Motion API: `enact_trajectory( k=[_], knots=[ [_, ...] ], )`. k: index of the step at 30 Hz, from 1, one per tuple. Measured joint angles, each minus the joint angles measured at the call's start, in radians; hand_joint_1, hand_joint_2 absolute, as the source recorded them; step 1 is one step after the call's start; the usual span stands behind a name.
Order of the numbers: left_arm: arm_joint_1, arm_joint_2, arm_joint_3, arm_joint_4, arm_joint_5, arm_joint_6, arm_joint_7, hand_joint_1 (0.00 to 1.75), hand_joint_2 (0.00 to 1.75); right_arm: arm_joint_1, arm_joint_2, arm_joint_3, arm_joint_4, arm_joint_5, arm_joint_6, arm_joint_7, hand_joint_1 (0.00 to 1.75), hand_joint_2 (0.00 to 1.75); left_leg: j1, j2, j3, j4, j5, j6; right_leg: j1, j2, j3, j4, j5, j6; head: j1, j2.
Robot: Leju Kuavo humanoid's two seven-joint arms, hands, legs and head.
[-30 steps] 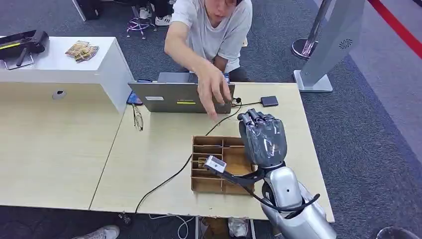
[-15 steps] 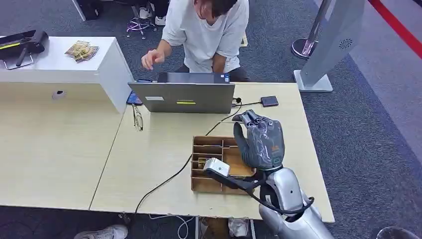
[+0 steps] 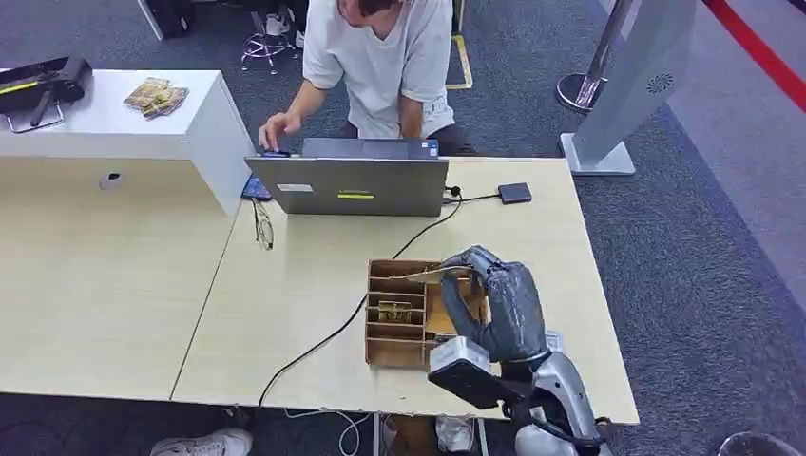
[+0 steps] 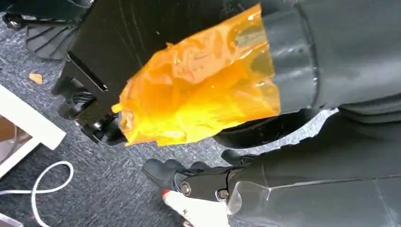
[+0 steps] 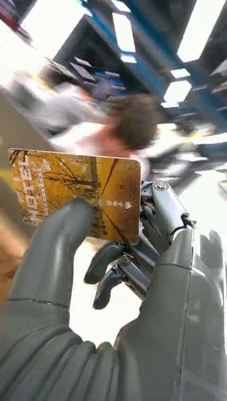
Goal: Pass the card to the sensor for recognition and then transmit it.
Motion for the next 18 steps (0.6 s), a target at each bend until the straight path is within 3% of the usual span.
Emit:
enact_trajectory(
  k=[4,6,18],
  knots=[
    [0.002,0.001,0.000,0.000,0.013,0.006,-0.011,0.00,0.00,0.057,-0.026,-0.058,-0.009,-0.251,0.147,-0.086,1.75,1.75,0.000,-0.001,0.000,0.000,0.000,0.001,0.000,-0.001,0.000,-0.001,0.000,0.000,0.000,0.000],
    [0.002,0.002,0.001,0.000,0.020,0.009,-0.012,0.00,0.00,0.081,-0.039,-0.089,-0.009,-0.329,0.207,-0.100,1.75,1.75,0.000,0.000,0.000,0.000,-0.001,0.001,0.000,0.000,0.001,-0.001,0.000,0.000,0.000,0.000],
    [0.003,0.002,0.009,0.000,0.039,0.017,-0.029,0.00,0.00,0.190,-0.099,-0.201,-0.008,-0.663,0.460,-0.160,1.75,1.75,0.000,-0.001,-0.001,0.000,-0.002,0.003,0.000,-0.001,0.001,-0.002,-0.001,0.002,0.000,0.000]
  ],
)
